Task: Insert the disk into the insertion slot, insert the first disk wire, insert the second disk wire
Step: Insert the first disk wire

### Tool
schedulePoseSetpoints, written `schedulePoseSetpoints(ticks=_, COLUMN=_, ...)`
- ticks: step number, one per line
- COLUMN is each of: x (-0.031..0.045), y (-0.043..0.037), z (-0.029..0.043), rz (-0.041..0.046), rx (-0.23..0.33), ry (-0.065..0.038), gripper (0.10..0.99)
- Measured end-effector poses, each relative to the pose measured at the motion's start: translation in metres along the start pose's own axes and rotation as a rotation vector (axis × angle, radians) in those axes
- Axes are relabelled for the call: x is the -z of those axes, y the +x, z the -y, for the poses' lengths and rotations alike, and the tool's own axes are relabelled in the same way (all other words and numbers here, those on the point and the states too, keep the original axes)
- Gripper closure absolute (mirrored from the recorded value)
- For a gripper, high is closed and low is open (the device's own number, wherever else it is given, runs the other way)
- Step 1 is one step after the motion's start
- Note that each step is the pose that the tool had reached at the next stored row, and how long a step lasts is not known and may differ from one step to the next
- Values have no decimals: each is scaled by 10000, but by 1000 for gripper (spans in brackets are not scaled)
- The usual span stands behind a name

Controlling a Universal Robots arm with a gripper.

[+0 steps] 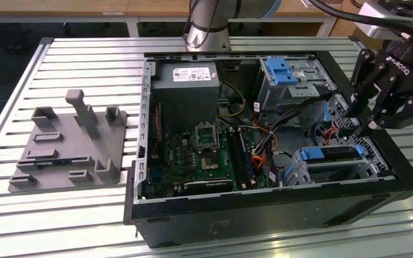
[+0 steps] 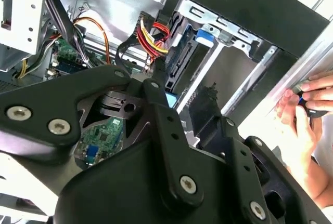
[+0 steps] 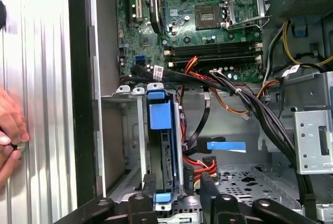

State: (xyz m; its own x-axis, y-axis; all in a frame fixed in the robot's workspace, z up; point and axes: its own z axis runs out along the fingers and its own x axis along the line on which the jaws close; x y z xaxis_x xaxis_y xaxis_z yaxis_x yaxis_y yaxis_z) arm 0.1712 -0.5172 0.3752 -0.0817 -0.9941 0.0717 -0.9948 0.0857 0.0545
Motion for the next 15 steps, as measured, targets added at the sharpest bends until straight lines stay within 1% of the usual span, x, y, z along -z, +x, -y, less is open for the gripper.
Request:
schedulePoseSetpoints(ticks=6, x=-69, y=-34, z=2, rz=-27, rx=306, ry=24, gripper=620)
schedulePoseSetpoints(ticks=8, x=-92, y=-57, z=7, rz=-36, rx=332, ry=27, gripper=620)
schedulePoseSetpoints(ticks=11, x=-132, y=-83, z=13, rz=-81, rx=328, ry=30, gripper=620)
schedulePoseSetpoints(ticks=15, x=-171, y=-111, z=27, rz=-104, rx=327, ry=32, gripper=631)
